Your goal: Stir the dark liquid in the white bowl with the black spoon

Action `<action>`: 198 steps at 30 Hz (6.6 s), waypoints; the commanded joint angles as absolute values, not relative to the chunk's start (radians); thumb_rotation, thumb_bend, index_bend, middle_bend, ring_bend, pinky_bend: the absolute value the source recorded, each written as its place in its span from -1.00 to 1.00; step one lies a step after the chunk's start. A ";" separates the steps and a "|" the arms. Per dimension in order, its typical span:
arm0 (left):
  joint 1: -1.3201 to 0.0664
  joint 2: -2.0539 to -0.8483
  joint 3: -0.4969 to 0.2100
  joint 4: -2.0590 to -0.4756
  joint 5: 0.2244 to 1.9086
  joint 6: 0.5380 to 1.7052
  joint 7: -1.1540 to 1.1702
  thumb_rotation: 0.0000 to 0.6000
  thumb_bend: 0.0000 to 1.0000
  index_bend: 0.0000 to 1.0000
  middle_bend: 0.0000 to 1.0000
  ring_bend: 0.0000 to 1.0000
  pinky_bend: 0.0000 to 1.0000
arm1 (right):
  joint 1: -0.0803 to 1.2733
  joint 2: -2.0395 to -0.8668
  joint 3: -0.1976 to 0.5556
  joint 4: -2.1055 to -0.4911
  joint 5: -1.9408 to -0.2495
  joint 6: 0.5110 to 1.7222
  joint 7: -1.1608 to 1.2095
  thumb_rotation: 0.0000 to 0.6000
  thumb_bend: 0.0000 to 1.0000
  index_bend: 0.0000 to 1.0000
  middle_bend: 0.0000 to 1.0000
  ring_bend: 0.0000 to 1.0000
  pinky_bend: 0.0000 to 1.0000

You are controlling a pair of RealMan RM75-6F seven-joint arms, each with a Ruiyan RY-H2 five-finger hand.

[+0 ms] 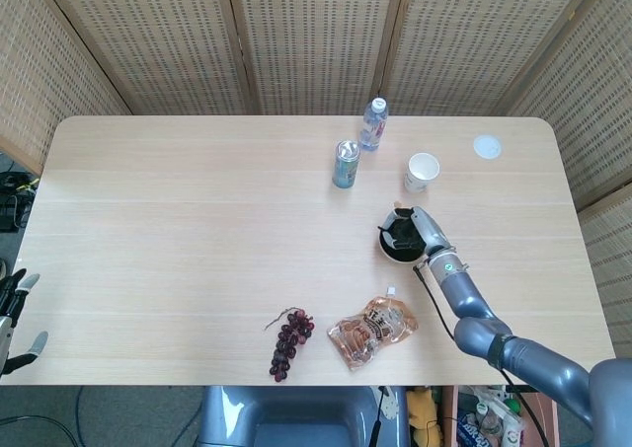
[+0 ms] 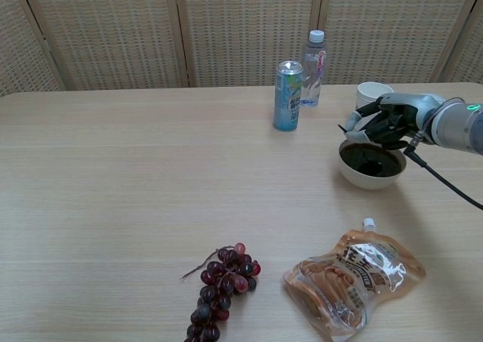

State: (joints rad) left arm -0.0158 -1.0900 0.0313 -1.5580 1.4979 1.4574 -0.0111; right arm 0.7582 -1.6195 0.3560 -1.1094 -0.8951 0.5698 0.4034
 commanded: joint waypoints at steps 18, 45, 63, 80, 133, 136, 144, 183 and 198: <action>-0.021 -1.088 0.030 -1.569 1.495 1.446 -0.002 1.00 -0.27 -1.00 -1.00 -1.00 -1.00 | 0.780 -1.650 0.325 -1.022 -0.921 0.538 0.339 1.00 0.55 0.38 0.95 1.00 1.00; -0.022 -1.095 0.029 -1.562 1.490 1.438 -0.004 1.00 -0.27 -1.00 -1.00 -1.00 -1.00 | 0.788 -1.618 0.329 -1.100 -0.941 0.509 0.328 1.00 0.55 0.38 0.95 1.00 1.00; -0.014 -1.091 0.033 -1.569 1.475 1.433 0.006 1.00 -0.27 -1.00 -1.00 -1.00 -1.00 | 0.862 -1.657 0.341 -0.994 -0.940 0.442 0.311 1.00 0.55 0.39 0.95 1.00 1.00; -0.026 -1.094 0.028 -1.575 1.485 1.429 0.015 1.00 -0.27 -1.00 -1.00 -1.00 -1.00 | 0.822 -1.584 0.322 -1.082 -0.938 0.455 0.316 1.00 0.55 0.39 0.95 1.00 1.00; -0.026 -1.084 0.030 -1.605 1.476 1.424 0.053 1.00 -0.27 -1.00 -1.00 -1.00 -1.00 | 0.855 -1.645 0.336 -0.965 -1.017 0.400 0.395 1.00 0.56 0.42 0.95 1.00 1.00; -0.027 -1.086 0.031 -1.601 1.478 1.423 0.049 1.00 -0.27 -1.00 -1.00 -1.00 -1.00 | 0.839 -1.628 0.328 -0.996 -1.026 0.411 0.396 1.00 0.56 0.42 0.95 1.00 1.00; -0.032 -1.090 0.029 -1.597 1.483 1.422 0.044 1.00 -0.27 -1.00 -1.00 -1.00 -1.00 | 0.818 -1.606 0.317 -1.007 -1.025 0.426 0.393 1.00 0.56 0.42 0.96 1.00 1.00; -0.026 -1.083 0.031 -1.612 1.478 1.430 0.063 1.00 -0.27 -1.00 -1.00 -1.00 -1.00 | 0.850 -1.616 0.334 -0.946 -1.043 0.392 0.427 1.00 0.56 0.42 0.96 1.00 1.00; -0.027 -1.081 0.033 -1.612 1.484 1.430 0.060 1.00 -0.27 -1.00 -1.00 -1.00 -1.00 | 0.802 -1.584 0.316 -1.030 -1.074 0.421 0.453 1.00 0.56 0.42 0.96 1.00 1.00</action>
